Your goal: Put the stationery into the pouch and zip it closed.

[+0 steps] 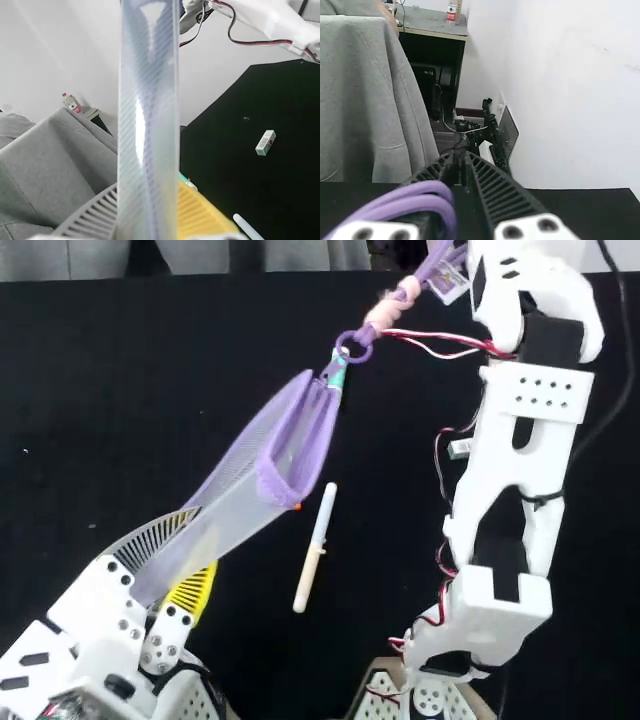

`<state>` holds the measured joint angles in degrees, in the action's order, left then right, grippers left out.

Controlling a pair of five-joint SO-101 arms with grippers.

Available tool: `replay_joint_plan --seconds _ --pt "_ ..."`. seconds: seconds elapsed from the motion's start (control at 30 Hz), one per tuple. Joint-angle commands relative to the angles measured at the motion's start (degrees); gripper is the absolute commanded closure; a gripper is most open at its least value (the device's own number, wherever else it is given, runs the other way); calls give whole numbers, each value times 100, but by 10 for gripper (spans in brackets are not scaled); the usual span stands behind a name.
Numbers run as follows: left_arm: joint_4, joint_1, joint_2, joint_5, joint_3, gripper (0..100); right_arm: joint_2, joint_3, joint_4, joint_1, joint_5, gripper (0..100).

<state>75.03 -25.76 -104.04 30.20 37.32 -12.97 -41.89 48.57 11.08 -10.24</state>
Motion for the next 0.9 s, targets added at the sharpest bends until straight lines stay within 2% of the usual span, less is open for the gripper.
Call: replay_joint_plan --seconds 0.0,0.17,0.33,0.47,0.63,0.73,0.87 --pt "-158 -22 -79 -70 -418 973 -136 -40 -325 536 -44 988" --pt "-149 -22 -79 -70 -418 973 4 -31 -264 492 -44 984" --pt "-211 13 -70 -70 -101 973 479 -40 264 264 -26 976" --pt "-536 22 -70 -35 409 973 1103 -40 993 -273 -44 866" --pt "-756 66 -62 369 884 973 1886 -40 1943 -1248 -53 707" --pt "-1081 769 -53 431 1270 973 2308 -40 2418 -1829 -53 645" --pt "-1820 1921 -53 413 2141 973 2879 -40 2884 -2409 -53 631"
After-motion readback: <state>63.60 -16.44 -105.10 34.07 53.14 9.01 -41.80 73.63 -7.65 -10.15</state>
